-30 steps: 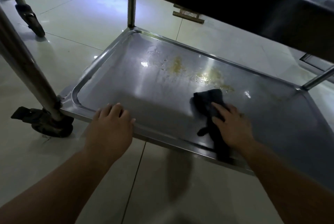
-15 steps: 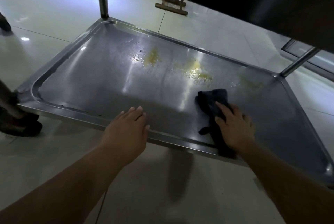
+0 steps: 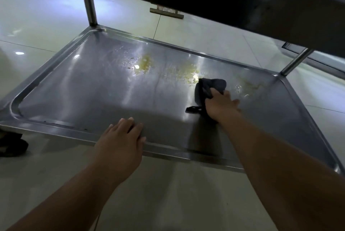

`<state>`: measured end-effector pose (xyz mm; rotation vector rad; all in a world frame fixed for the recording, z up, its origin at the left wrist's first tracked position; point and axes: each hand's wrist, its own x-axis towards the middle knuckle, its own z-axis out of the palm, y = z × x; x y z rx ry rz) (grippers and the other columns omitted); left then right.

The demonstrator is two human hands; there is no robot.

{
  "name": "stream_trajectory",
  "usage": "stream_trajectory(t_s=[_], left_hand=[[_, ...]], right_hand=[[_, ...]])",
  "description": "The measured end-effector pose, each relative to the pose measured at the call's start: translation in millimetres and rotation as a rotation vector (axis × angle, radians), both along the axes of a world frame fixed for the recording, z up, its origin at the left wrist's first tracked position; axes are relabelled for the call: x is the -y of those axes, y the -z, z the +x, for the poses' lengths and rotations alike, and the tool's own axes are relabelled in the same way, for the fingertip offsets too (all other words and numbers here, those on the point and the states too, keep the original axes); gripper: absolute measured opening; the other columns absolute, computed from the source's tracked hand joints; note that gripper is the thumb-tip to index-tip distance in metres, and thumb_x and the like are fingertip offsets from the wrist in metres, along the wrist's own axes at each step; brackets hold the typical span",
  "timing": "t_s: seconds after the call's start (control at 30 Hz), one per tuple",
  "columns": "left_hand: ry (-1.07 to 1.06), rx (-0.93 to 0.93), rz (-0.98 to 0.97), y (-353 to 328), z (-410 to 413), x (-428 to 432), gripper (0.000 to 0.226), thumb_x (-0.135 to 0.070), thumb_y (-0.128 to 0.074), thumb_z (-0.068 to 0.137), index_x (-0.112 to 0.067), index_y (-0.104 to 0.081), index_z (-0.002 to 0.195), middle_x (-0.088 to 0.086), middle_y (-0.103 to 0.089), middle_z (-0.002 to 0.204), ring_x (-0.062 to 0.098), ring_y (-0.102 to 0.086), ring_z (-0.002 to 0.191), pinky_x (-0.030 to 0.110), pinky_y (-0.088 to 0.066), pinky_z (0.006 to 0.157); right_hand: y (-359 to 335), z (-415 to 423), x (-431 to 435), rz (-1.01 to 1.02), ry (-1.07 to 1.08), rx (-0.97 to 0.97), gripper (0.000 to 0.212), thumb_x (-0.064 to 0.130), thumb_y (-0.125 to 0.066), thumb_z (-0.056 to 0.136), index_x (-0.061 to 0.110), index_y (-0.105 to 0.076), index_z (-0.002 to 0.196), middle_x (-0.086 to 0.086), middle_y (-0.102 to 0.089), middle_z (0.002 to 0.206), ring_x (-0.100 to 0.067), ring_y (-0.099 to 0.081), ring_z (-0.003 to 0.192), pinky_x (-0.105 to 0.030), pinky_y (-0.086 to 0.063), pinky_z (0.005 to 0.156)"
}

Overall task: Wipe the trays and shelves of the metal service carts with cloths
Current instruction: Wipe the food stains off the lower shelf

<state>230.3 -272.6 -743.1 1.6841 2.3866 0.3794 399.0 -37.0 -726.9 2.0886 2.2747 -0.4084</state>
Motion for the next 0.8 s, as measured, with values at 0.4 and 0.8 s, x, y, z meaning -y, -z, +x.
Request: stream_trajectory(t_s=[0.4,0.8], left_hand=[[0.009,-0.042,0.022,-10.5,26.5,-16.3,0.029,-0.032,-0.046,0.09,-0.014,-0.059,0.11,0.006,-0.053,0.117,0.029,-0.047,0.111,0.041,-0.038,0.099],[0.12,0.029,0.081,2.6,53.1,-21.8,0.04,-0.03,-0.047,0.094,-0.008,-0.056,0.127,0.011,-0.049,0.138,0.031,-0.04,0.131,0.046,-0.038,0.105]], right_hand=[[4.2,89.7,1.8,0.138,-0.03,0.119,0.057,0.048,-0.046,0.091,0.032,-0.029,0.142,-0.01,-0.028,0.146,-0.041,-0.037,0.122,-0.047,-0.039,0.1],[8.8,139.0,58.2,0.105,-0.204,-0.108,0.047,0.044,-0.054,0.089,0.045,-0.043,0.135,0.013,-0.033,0.148,-0.03,-0.04,0.12,-0.042,-0.035,0.101]])
